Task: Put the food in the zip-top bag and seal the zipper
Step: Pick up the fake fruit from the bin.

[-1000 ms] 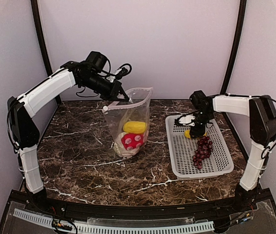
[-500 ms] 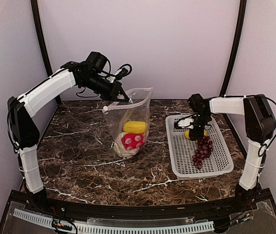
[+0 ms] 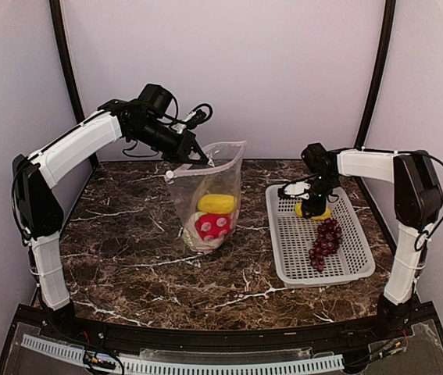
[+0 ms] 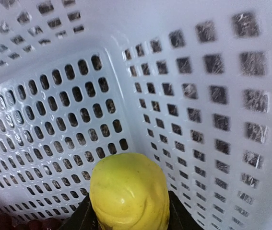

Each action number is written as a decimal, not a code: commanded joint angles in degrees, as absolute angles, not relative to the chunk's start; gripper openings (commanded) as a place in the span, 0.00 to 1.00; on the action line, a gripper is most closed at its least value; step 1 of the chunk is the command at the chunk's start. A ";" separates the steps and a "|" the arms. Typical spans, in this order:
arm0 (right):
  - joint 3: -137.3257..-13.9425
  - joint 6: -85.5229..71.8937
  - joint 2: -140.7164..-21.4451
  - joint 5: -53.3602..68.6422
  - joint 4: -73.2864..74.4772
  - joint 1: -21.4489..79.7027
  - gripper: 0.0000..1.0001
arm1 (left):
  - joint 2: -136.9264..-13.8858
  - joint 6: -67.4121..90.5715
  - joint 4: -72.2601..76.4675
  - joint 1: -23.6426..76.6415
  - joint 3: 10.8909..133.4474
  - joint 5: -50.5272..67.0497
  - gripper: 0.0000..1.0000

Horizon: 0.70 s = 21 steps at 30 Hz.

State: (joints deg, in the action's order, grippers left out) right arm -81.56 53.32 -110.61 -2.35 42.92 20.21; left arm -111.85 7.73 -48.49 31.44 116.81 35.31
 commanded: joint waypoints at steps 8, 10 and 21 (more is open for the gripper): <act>-99.96 41.71 -101.17 22.88 54.30 20.77 0.33 | -111.73 6.94 -49.16 31.49 116.54 36.18 0.01; -102.88 40.19 -100.07 26.82 54.44 21.27 0.33 | -111.71 6.94 -49.37 31.35 116.78 35.95 0.01; -119.56 28.67 -101.19 43.34 49.35 26.27 0.38 | -111.90 8.12 -49.36 29.82 117.20 36.99 0.01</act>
